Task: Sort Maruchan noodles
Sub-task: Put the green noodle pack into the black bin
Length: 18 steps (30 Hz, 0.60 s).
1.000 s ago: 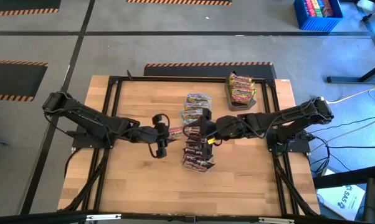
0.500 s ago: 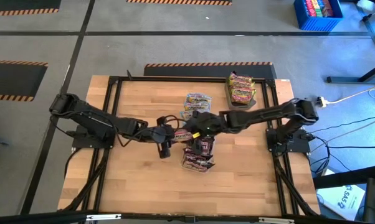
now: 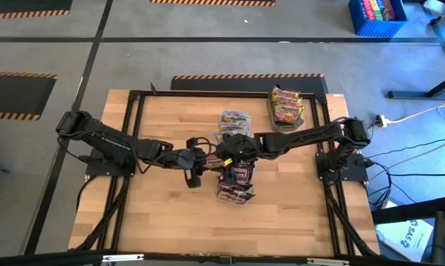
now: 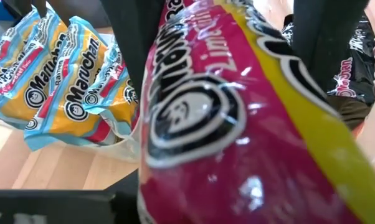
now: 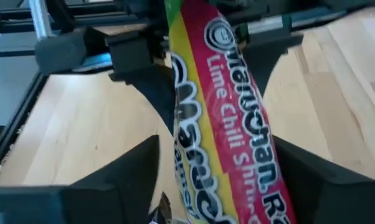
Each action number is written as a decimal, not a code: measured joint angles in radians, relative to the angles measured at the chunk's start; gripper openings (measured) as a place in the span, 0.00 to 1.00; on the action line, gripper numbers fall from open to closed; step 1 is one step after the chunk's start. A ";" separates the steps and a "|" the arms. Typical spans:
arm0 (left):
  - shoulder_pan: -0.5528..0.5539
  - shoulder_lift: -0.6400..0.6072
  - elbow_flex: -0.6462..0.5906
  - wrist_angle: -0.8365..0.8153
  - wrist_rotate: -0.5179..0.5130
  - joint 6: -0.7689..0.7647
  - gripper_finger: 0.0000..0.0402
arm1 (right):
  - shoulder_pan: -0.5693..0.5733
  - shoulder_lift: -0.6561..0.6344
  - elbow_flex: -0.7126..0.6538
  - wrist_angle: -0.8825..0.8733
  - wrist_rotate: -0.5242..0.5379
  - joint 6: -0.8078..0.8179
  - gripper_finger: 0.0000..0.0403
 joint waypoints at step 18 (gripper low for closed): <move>0.000 -0.006 0.000 -0.001 -0.016 0.013 0.52 | 0.000 0.000 -0.001 0.019 0.040 -0.076 0.21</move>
